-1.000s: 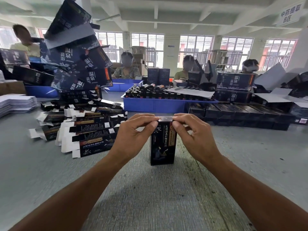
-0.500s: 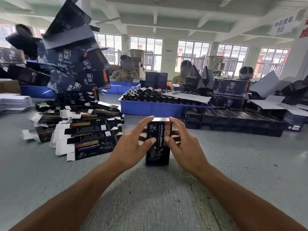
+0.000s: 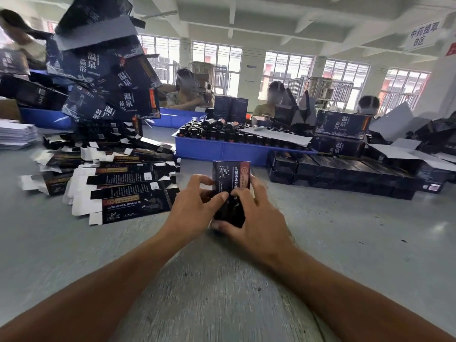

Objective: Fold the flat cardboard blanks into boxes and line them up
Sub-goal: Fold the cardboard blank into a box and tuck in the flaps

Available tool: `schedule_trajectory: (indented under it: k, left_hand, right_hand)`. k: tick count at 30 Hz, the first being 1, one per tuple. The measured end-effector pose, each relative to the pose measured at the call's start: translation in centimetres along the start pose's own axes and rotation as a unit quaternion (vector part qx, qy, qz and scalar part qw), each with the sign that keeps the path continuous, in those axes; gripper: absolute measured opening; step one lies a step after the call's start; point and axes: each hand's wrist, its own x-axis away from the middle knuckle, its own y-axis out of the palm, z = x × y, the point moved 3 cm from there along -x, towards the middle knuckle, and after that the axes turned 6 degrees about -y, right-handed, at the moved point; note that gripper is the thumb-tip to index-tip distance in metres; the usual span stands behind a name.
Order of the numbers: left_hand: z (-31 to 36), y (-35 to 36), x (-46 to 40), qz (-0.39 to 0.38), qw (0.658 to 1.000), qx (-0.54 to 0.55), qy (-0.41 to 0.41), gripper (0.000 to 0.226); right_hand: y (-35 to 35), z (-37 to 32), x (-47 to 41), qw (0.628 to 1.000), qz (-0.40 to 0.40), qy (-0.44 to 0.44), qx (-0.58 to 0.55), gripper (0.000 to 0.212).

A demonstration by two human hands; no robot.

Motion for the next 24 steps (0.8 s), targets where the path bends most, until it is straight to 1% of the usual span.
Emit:
schedule_trajectory:
  k: [2, 3, 5, 7, 9, 12, 14, 17, 21, 24]
  left_hand:
    - [-0.3, 0.3, -0.1, -0.025, 1.0, 0.004, -0.016, 0.03]
    - [-0.6, 0.5, -0.1, -0.042, 0.999, -0.017, -0.02, 0.031]
    - [-1.0, 0.9, -0.1, -0.067, 0.991, -0.112, -0.017, 0.042]
    - [-1.2, 1.4, -0.1, -0.065, 0.977, -0.205, -0.005, 0.052]
    - [-1.1, 1.8, 0.0, -0.058, 0.965, -0.254, 0.022, 0.052]
    - [-1.2, 2.5, 0.1, -0.059, 0.947, -0.31, 0.055, 0.053]
    - [-1.4, 2.8, 0.2, -0.067, 0.94, -0.325, 0.073, 0.056]
    - [-1.6, 2.9, 0.4, -0.083, 0.934, -0.335, 0.091, 0.057]
    - [-1.7, 3.0, 0.5, -0.095, 0.92, -0.36, 0.12, 0.056]
    - [-1.7, 3.2, 0.0, -0.097, 0.92, -0.353, 0.139, 0.056]
  right_hand:
    - [0.4, 0.2, -0.3, 1.0, -0.005, 0.015, 0.008, 0.066]
    - [0.5, 0.6, -0.5, 1.0, -0.009, 0.023, 0.015, 0.06]
    - [0.8, 1.4, -0.7, 0.998, -0.023, 0.039, 0.032, 0.05]
    - [1.2, 2.4, -1.1, 0.997, -0.038, 0.057, 0.047, 0.042]
    - [1.5, 3.3, -1.8, 0.995, -0.046, 0.068, 0.065, 0.04]
    - [2.0, 4.7, -3.3, 0.988, -0.083, 0.054, 0.119, 0.046]
    - [2.5, 5.5, -4.2, 0.983, -0.103, 0.025, 0.151, 0.049]
    - [2.8, 7.3, -6.0, 0.978, -0.104, -0.008, 0.183, 0.036]
    - [3.3, 11.3, -9.2, 0.966, -0.128, 0.022, 0.225, 0.036]
    - [4.3, 14.3, -11.4, 0.958, -0.144, 0.061, 0.241, 0.036]
